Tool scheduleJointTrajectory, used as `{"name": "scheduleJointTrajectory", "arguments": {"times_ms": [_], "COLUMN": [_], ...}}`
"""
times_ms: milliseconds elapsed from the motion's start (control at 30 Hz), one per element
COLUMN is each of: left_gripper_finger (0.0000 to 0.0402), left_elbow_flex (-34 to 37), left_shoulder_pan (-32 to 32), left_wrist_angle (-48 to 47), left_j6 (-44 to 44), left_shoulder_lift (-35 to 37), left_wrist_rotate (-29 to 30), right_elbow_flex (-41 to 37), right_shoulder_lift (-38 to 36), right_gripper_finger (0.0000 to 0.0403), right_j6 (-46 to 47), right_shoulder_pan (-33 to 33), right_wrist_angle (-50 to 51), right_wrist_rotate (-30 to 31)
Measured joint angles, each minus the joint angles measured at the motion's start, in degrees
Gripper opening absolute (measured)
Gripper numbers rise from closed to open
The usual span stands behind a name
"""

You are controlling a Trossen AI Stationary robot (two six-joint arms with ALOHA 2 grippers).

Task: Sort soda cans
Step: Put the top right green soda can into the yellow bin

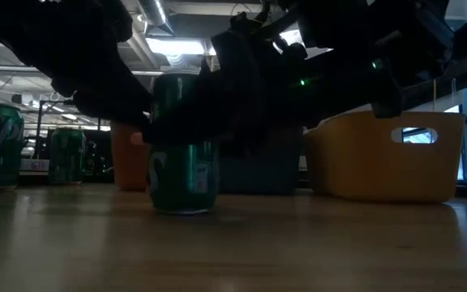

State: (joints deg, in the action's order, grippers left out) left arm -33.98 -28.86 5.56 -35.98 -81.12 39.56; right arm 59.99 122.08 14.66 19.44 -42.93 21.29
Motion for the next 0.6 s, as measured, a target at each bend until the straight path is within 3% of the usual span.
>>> {"name": "scheduleJointTrajectory", "arguments": {"times_ms": [167,367,500,600], "left_gripper_finger": [0.0331,0.0331,0.0331,0.0331], "left_elbow_flex": [0.0,-0.5,-2.9,-3.3], "left_shoulder_pan": [0.0,-1.2,-3.1,-4.3], "left_wrist_angle": [-0.2,-4.3,-13.2,-13.7], "left_j6": [0.5,1.1,-1.2,-0.6], "left_shoulder_lift": [0.0,1.6,6.0,9.4], "left_wrist_rotate": [0.1,-0.4,-0.8,-2.5], "right_elbow_flex": [0.0,0.0,0.1,0.1], "right_shoulder_lift": [0.0,-2.2,-7.8,-13.5], "right_gripper_finger": [0.0395,0.0375,0.037,0.0371], "right_j6": [-0.1,-3.0,-3.1,-0.5], "right_shoulder_pan": [0.0,0.1,0.5,0.5], "right_wrist_angle": [0.2,1.9,9.4,20.3], "right_wrist_rotate": [0.2,-1.8,-3.5,-8.2]}}
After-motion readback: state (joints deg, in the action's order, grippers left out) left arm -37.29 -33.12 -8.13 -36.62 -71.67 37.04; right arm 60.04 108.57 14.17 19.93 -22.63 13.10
